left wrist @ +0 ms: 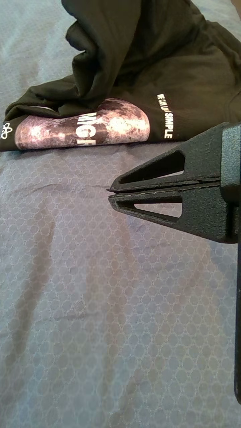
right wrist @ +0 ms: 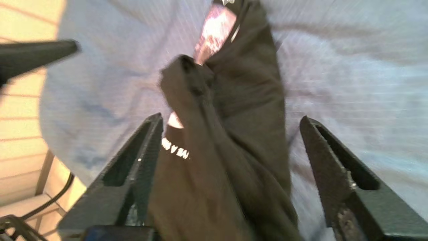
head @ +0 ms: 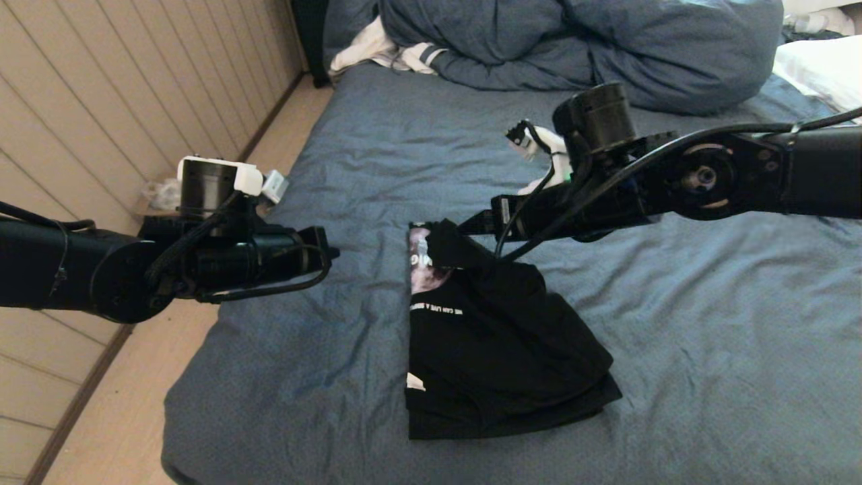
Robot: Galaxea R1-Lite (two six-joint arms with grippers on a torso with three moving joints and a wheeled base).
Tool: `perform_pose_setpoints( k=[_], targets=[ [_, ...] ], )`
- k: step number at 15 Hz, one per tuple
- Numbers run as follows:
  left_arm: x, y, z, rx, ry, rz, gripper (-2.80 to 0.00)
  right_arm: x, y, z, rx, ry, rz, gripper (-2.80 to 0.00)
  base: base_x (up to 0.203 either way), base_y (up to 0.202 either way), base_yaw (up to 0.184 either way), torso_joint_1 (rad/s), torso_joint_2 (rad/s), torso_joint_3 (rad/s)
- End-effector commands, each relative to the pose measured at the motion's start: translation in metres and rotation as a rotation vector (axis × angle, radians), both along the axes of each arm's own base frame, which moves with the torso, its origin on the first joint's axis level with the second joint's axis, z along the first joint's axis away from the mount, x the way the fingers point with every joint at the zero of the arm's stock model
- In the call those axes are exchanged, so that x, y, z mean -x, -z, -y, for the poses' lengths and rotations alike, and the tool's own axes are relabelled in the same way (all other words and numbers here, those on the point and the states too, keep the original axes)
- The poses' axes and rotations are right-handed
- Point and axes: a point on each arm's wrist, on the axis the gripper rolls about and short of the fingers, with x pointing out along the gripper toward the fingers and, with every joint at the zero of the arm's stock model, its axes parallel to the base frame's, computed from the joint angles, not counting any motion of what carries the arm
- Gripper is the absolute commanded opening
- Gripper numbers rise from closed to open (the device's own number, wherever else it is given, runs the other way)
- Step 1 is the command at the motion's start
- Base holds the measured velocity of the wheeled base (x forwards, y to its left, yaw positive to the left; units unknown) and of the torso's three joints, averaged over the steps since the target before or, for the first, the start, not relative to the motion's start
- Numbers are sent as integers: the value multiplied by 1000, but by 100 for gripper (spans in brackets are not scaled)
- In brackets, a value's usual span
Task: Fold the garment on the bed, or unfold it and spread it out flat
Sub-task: Unford the black T-shirt
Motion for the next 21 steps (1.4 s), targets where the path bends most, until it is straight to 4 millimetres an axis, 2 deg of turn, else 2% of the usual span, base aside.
perform_pose_setpoints(
  k=[1, 3, 4, 7, 11, 13, 17, 21],
  targets=[
    [1, -2, 0, 5, -1, 5, -280, 18, -26, 14, -33, 10, 59, 0, 0, 0, 0, 0, 0, 0],
    [1, -2, 0, 5, -1, 6, -280, 26, -33, 32, -36, 44, 69, 0, 0, 0, 0, 0, 0, 0],
    [1, -2, 0, 5, -1, 5, -280, 34, -30, 38, -27, 48, 54, 0, 0, 0, 0, 0, 0, 0],
    [4, 1, 3, 0, 12, -6, -280, 63, -5, 53, 23, 50, -35, 0, 0, 0, 0, 0, 0, 0],
    [9, 5, 12, -6, 38, -19, -280, 120, 34, 82, 86, 47, -147, 0, 0, 0, 0, 0, 0, 0],
    [11, 8, 16, -15, 40, -25, -280, 138, 49, 92, 113, 49, -184, 0, 0, 0, 0, 0, 0, 0],
    [13, 9, 19, -15, 48, -30, -280, 147, 70, 101, 152, 60, -241, 0, 0, 0, 0, 0, 0, 0],
    [13, 9, 18, -13, 47, -29, -280, 134, 88, 95, 173, 56, -288, 0, 0, 0, 0, 0, 0, 0]
  ],
)
